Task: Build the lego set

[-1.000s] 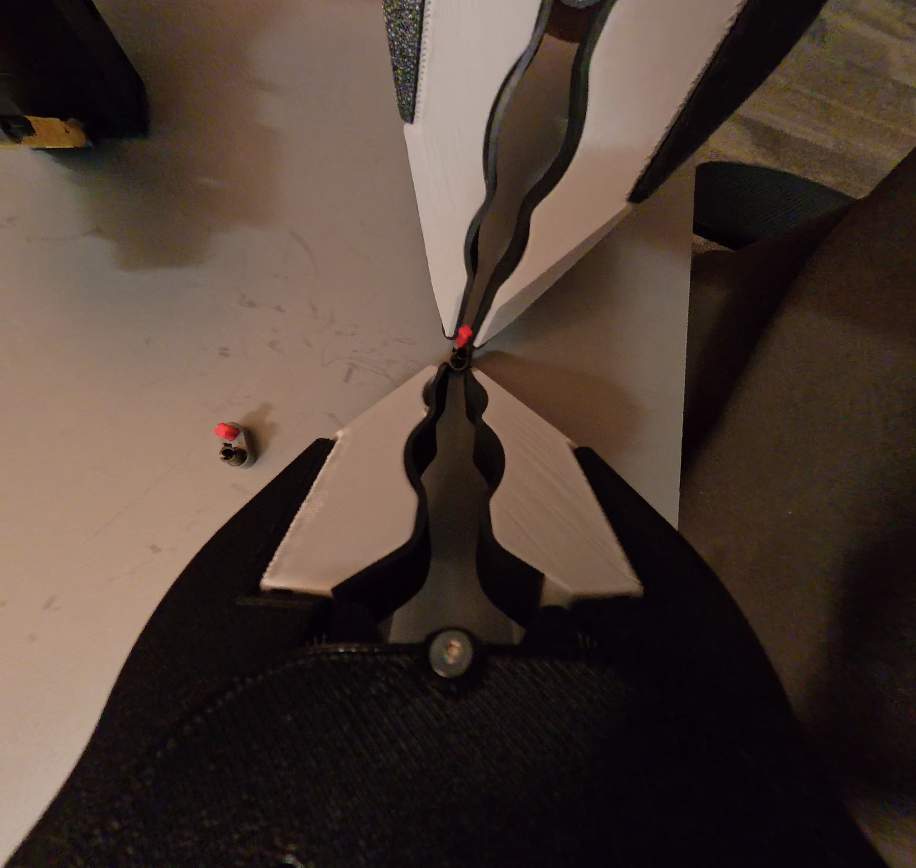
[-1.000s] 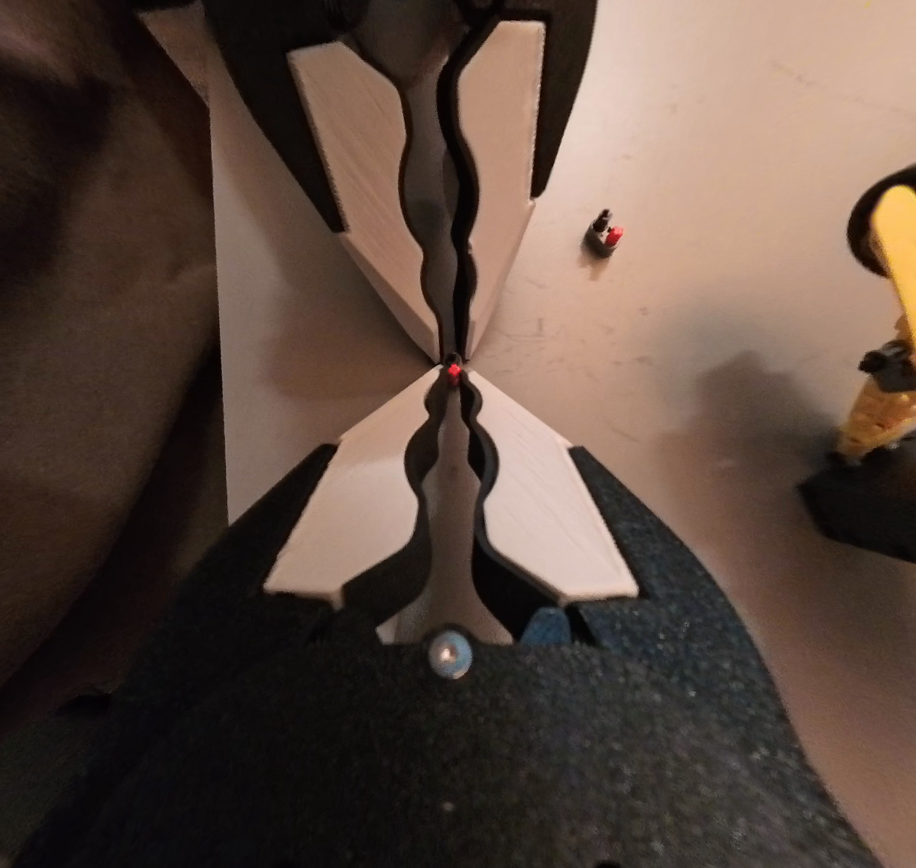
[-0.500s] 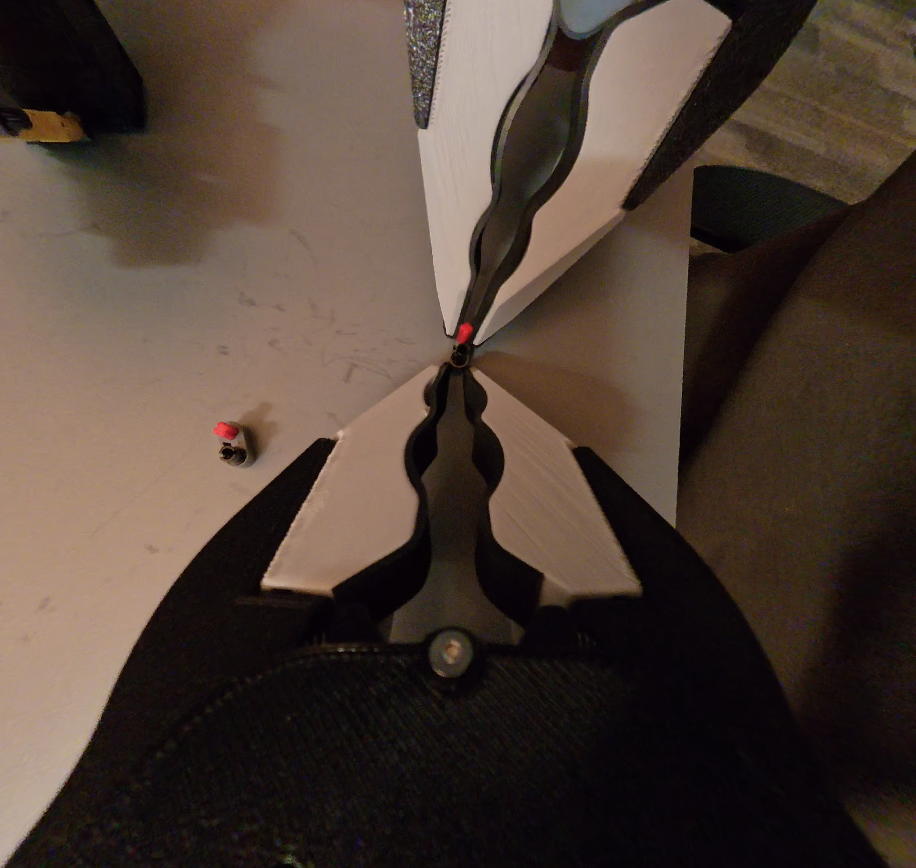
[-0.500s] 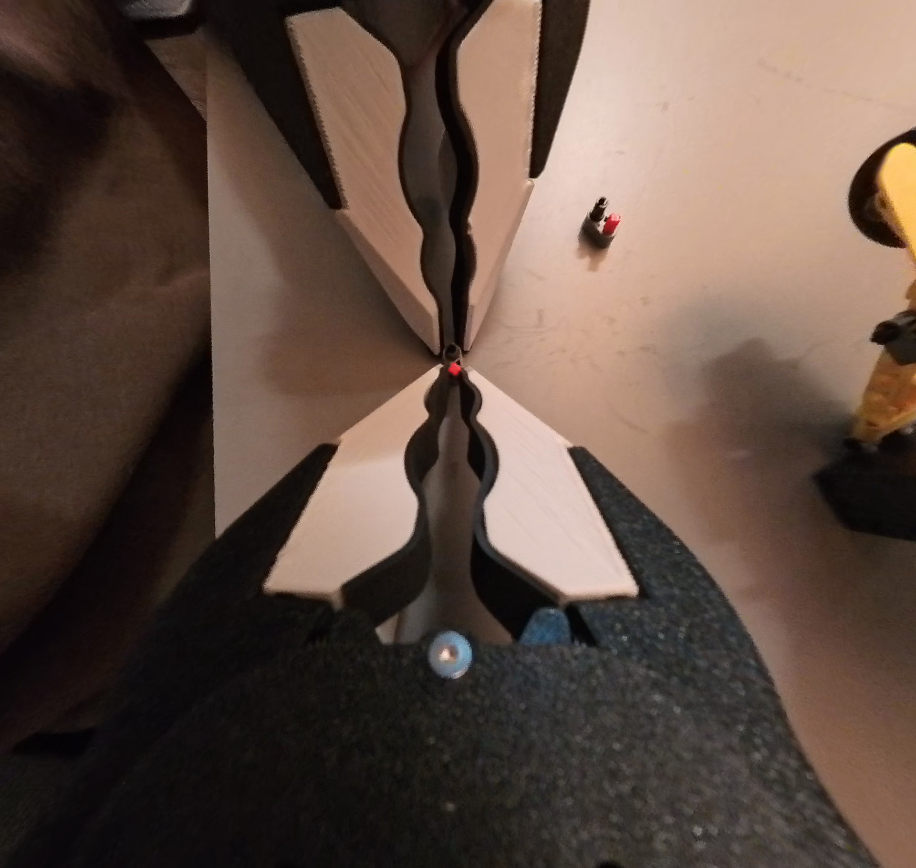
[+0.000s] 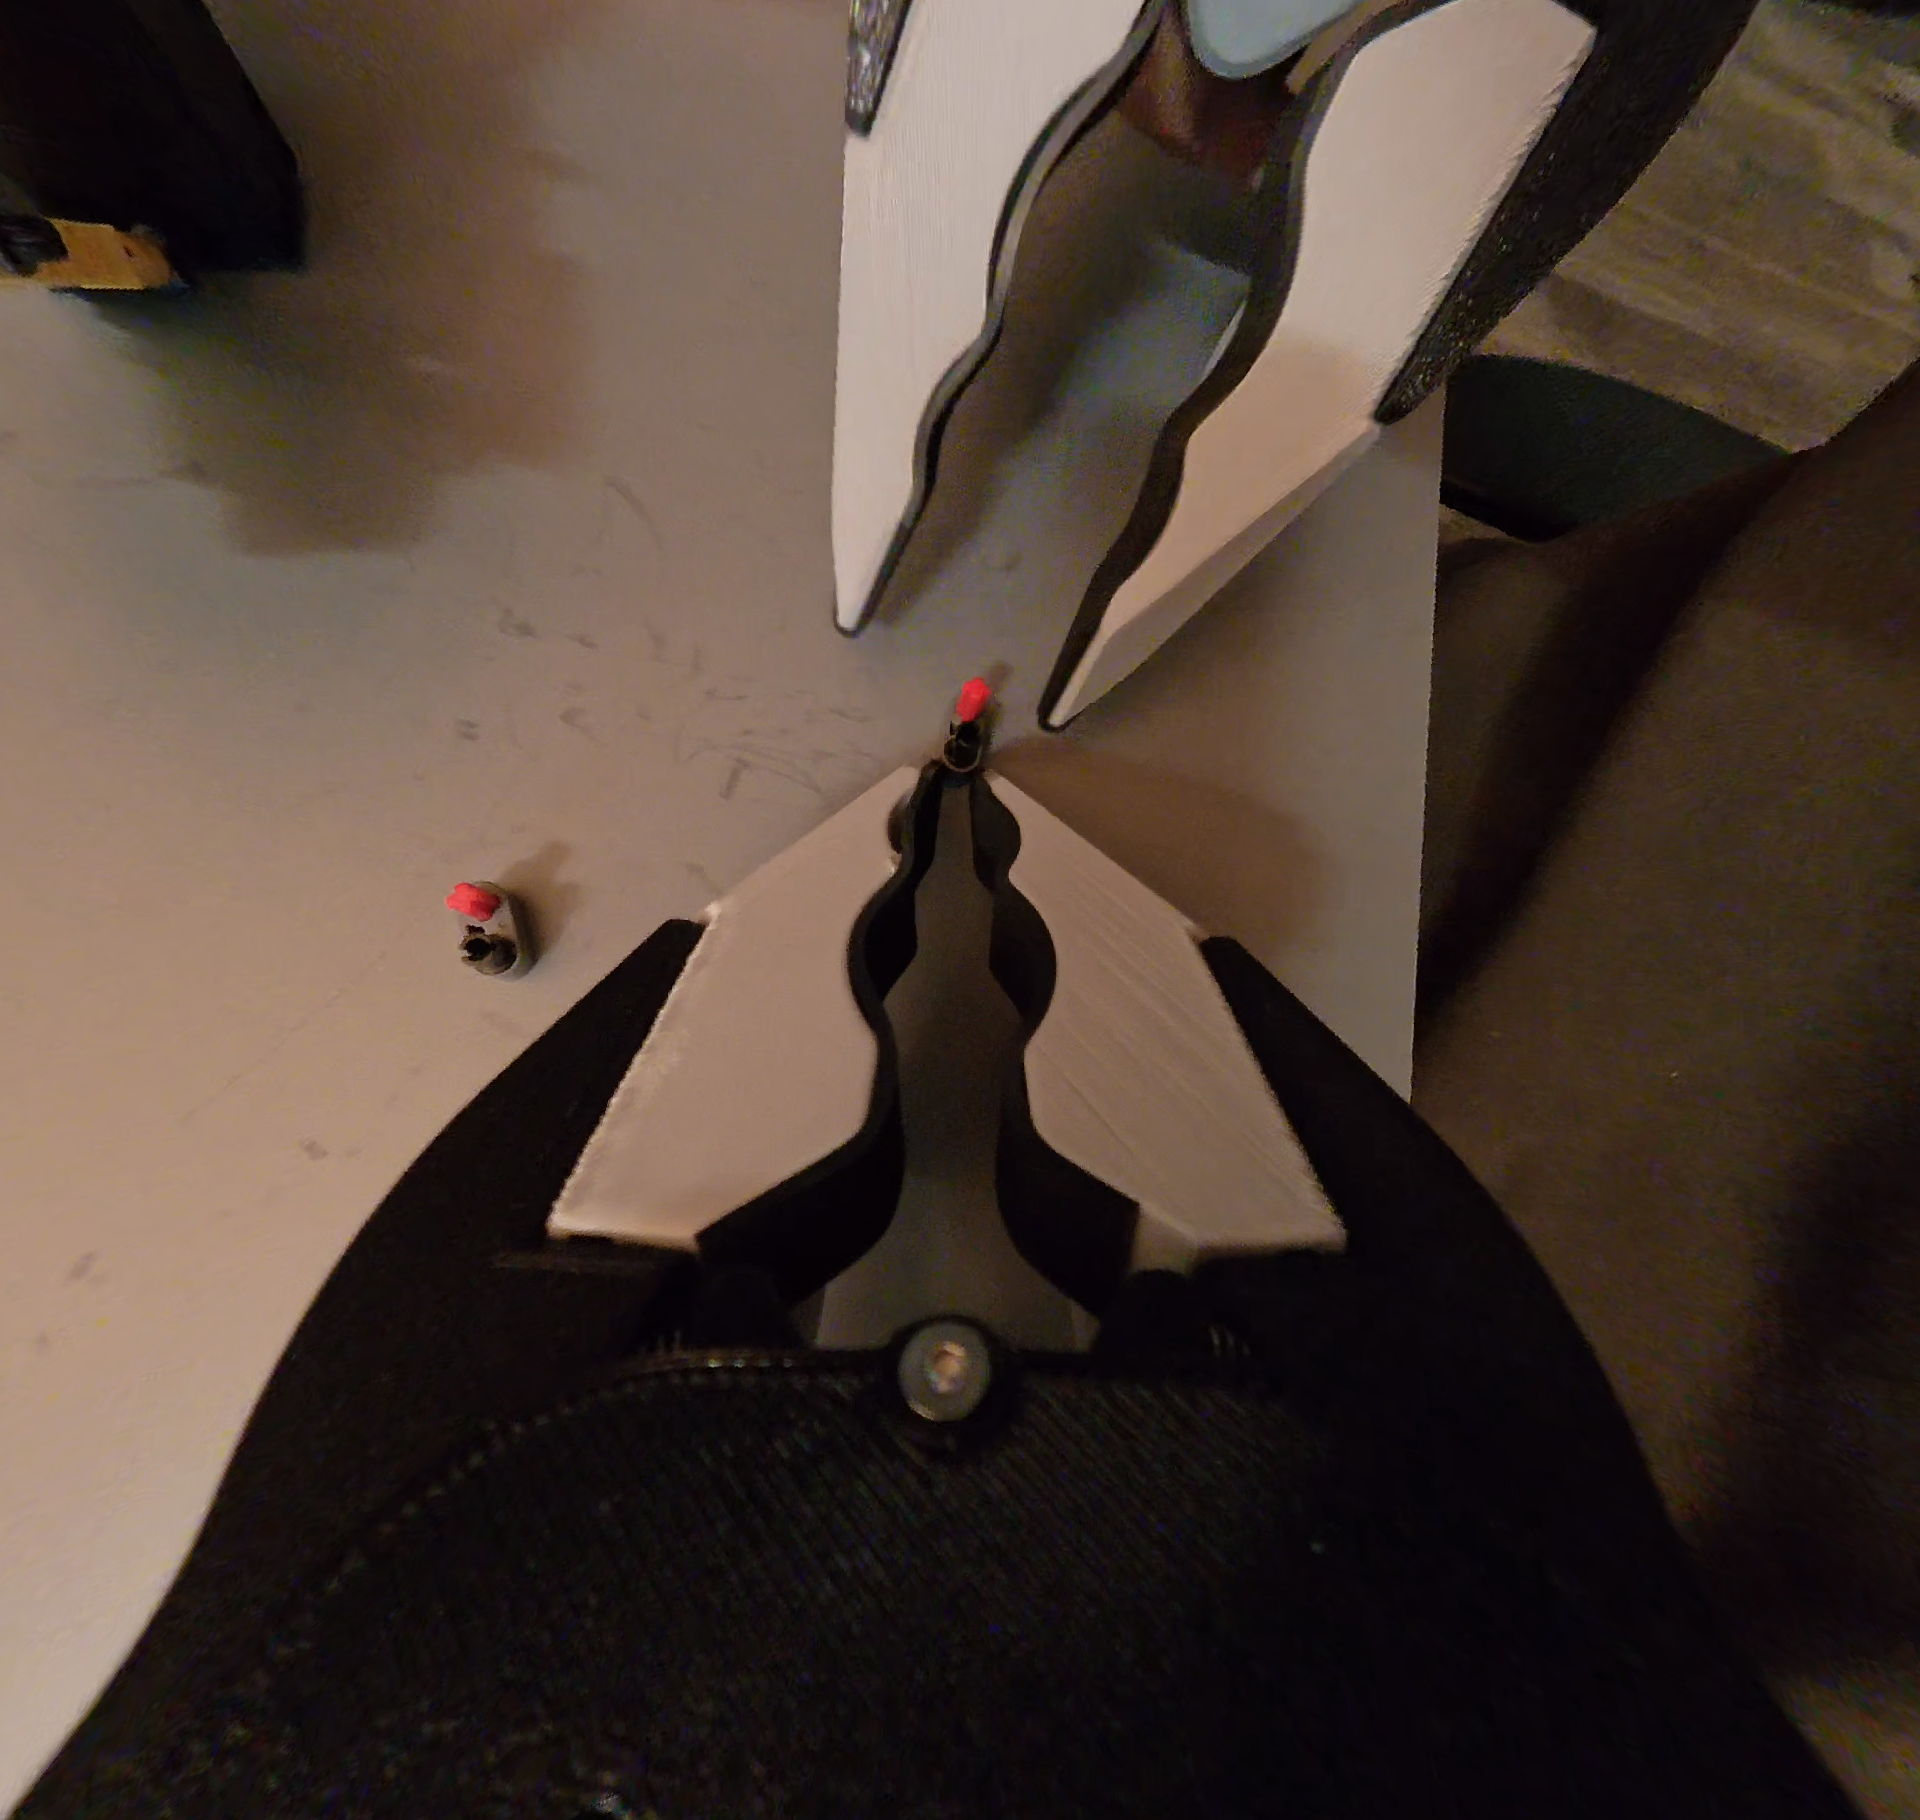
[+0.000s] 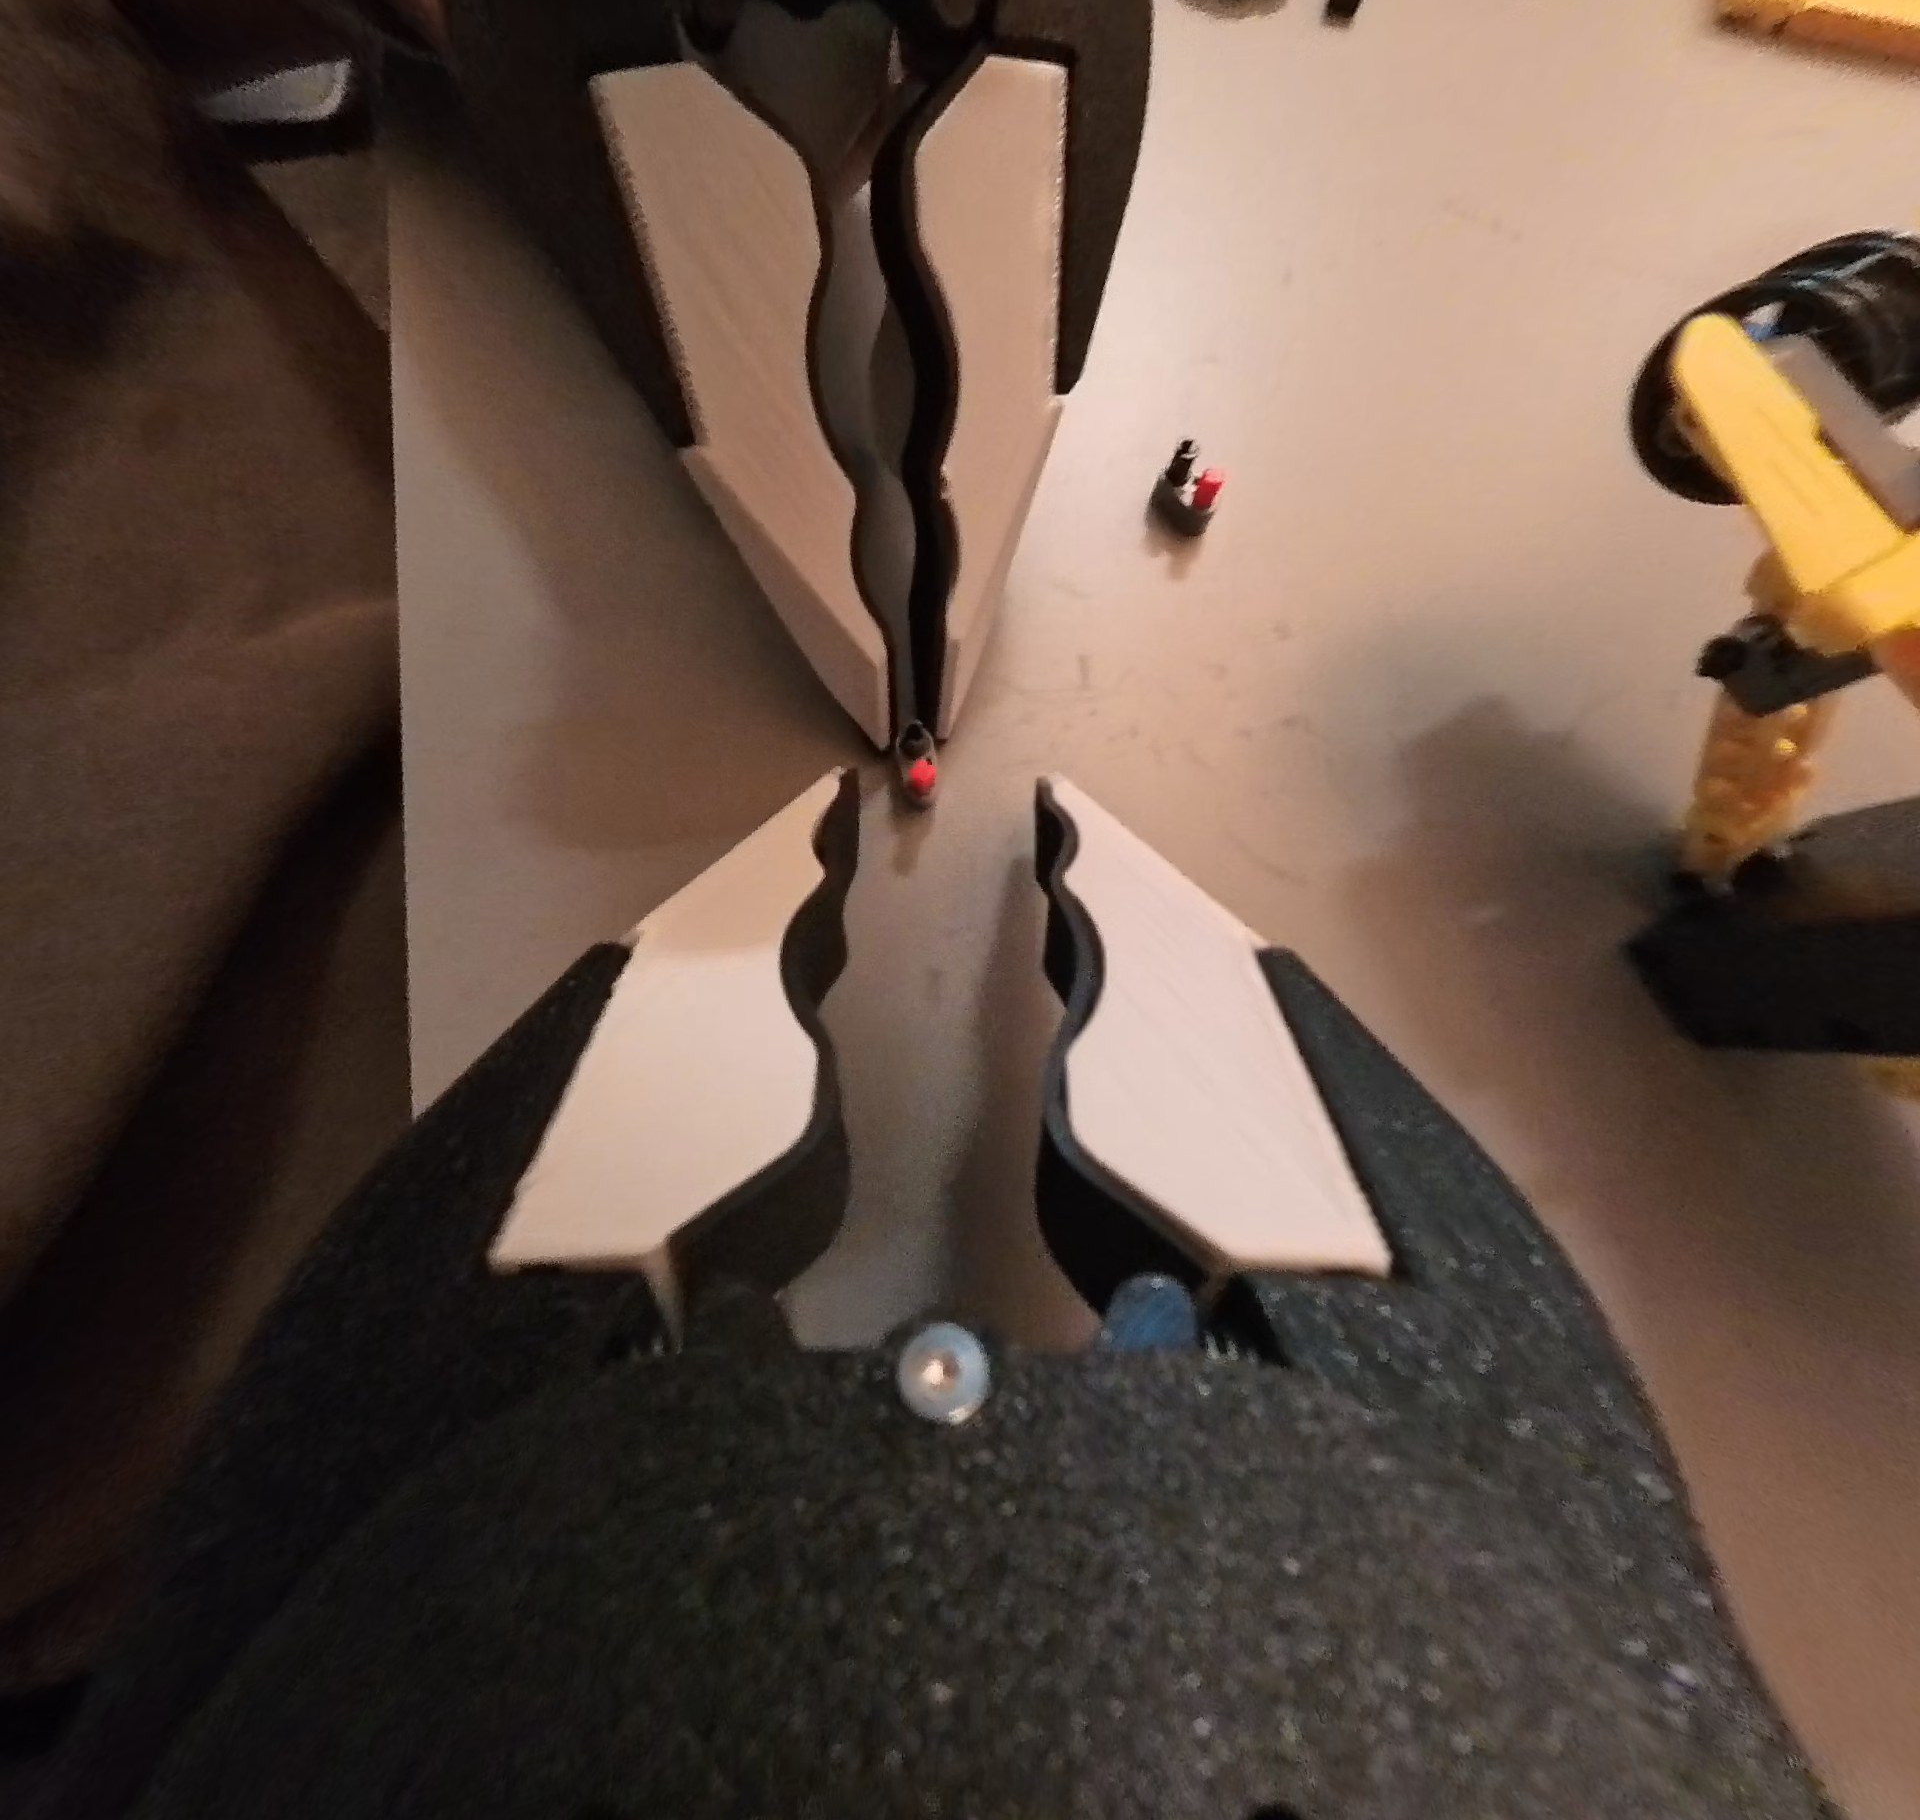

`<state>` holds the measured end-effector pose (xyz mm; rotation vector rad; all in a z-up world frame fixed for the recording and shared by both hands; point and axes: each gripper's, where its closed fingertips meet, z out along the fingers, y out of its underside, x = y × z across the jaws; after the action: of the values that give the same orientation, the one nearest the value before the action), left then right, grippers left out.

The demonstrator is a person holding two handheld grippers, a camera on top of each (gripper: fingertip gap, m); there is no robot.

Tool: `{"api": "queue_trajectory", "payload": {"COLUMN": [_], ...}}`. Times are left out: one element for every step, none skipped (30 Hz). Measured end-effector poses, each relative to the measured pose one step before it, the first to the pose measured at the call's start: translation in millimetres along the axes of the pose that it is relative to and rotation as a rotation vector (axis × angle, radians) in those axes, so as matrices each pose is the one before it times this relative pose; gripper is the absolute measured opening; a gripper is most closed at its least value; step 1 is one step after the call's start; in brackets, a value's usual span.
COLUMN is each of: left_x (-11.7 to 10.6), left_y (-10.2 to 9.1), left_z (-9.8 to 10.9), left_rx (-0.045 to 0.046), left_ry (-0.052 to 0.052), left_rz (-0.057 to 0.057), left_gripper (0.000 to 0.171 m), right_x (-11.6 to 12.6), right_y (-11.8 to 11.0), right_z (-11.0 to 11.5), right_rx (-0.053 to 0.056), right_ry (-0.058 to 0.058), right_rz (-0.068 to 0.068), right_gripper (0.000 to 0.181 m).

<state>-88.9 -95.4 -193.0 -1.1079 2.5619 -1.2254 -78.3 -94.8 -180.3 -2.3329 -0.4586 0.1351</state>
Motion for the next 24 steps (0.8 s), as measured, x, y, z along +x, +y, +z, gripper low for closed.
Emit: {"api": "queue_trajectory", "payload": {"left_x": [0.09, 0.01, 0.07, 0.03, 0.04, -0.02, 0.07, 0.08, 0.04, 0.05, -0.24, -0.04, -0.37, -0.09, 0.54, 0.57, 1.41, 2.16, 2.61, 3.06, 3.62, 4.20, 4.02, 2.84], "left_y": [-0.03, -0.06, -0.17, 0.03, -0.01, -0.10, -0.02, 0.08, -0.04, -0.01, -0.13, -0.09, -0.82, -1.81, -2.62, -3.45, -4.02, -4.13, -4.04, -3.45, -3.08, -2.72, -2.85, -2.33], "left_z": [-0.07, -0.09, -0.15, -0.04, -0.09, -0.07, -0.03, -0.09, 0.02, -0.04, -0.21, -0.21, -0.79, -1.57, -2.38, -2.83, -2.97, -2.81, -2.62, -2.30, -1.87, -1.26, -1.04, -0.83], "left_rx": [0.00055, 0.00066, 0.00087, 0.00047, 0.00031, 0.00031, 0.00002, 0.00011, 0.00025, 0.00034, 0.00112, 0.00106, 0.00712, 0.01521, 0.02169, 0.02806, 0.03165, 0.03214, 0.03052, 0.02706, 0.02373, 0.02153, 0.02179, 0.01790], "left_ry": [0.0035, 0.0038, 0.0038, 0.0039, 0.0032, 0.0019, 0.0010, 0.0004, 0.0003, 0.0005, -0.0005, 0.0024, 0.0012, 0.0047, 0.0106, 0.0137, 0.0206, 0.0257, 0.0292, 0.0315, 0.0337, 0.0348, 0.0308, 0.0213], "left_rz": [-0.0034, -0.0037, -0.0042, -0.0041, -0.0033, -0.0019, -0.0009, -0.0001, 0.0000, -0.0006, -0.0019, -0.0032, -0.0053, -0.0060, -0.0076, -0.0117, -0.0146, -0.0160, -0.0155, -0.0138, -0.0126, -0.0108, -0.0092, -0.0074], "left_gripper": [0.000, 0.000, 0.000, 0.000, 0.000, 0.000, 0.000, 0.000, 0.000, 0.000, 0.000, 0.000, 0.000, 0.000, 0.001, 0.001, 0.001, 0.001, 0.001, 0.001, 0.002, 0.003, 0.004, 0.004], "right_x": [1.56, 0.07, -1.22, -1.48, -1.30, -0.83, -0.45, -0.45, -0.51, -0.57, -0.84, -0.21, 1.00, 1.05, 0.82, 1.12, 0.88, 0.34, -0.15, -0.76, -1.61, -2.39, -2.67, -2.44], "right_y": [-0.86, -1.38, -1.82, -1.12, 0.30, 1.39, 1.67, 1.69, 1.59, 1.23, 0.49, -0.69, -0.97, -1.62, -2.46, -3.02, -3.37, -3.59, -3.59, -3.25, -2.79, -2.20, -1.49, -0.98], "right_z": [-1.98, -1.53, -0.77, 0.20, 1.39, 2.25, 2.59, 2.74, 2.55, 1.98, 1.03, 0.18, -0.73, -1.32, -2.13, -2.64, -3.23, -3.43, -3.32, -2.91, -2.37, -1.80, -0.93, -0.34], "right_rx": [0.0134, 0.0145, 0.0158, 0.0110, 0.0005, -0.0072, -0.0087, -0.0096, -0.0114, -0.0113, -0.0071, -0.0011, 0.0013, 0.0072, 0.0144, 0.0186, 0.0220, 0.0226, 0.0228, 0.0214, 0.0183, 0.0152, 0.0101, 0.0078], "right_ry": [0.0183, 0.0107, 0.0063, 0.0050, 0.0053, 0.0075, 0.0086, 0.0074, 0.0054, 0.0020, -0.0003, 0.0002, 0.0048, 0.0042, 0.0006, 0.0002, -0.0044, -0.0099, -0.0142, -0.0188, -0.0235, -0.0282, -0.0298, -0.0265], "right_rz": [-0.0064, -0.0107, -0.0132, -0.0141, -0.0147, -0.0161, -0.0173, -0.0163, -0.0136, -0.0115, -0.0085, -0.0032, 0.0017, 0.0074, 0.0121, 0.0155, 0.0187, 0.0220, 0.0250, 0.0268, 0.0284, 0.0295, 0.0284, 0.0251], "right_gripper": [0.034, 0.035, 0.035, 0.034, 0.034, 0.032, 0.031, 0.029, 0.027, 0.021, 0.011, 0.010, 0.009, 0.009, 0.008, 0.008, 0.008, 0.008, 0.008, 0.008, 0.008, 0.007, 0.007, 0.007]}}
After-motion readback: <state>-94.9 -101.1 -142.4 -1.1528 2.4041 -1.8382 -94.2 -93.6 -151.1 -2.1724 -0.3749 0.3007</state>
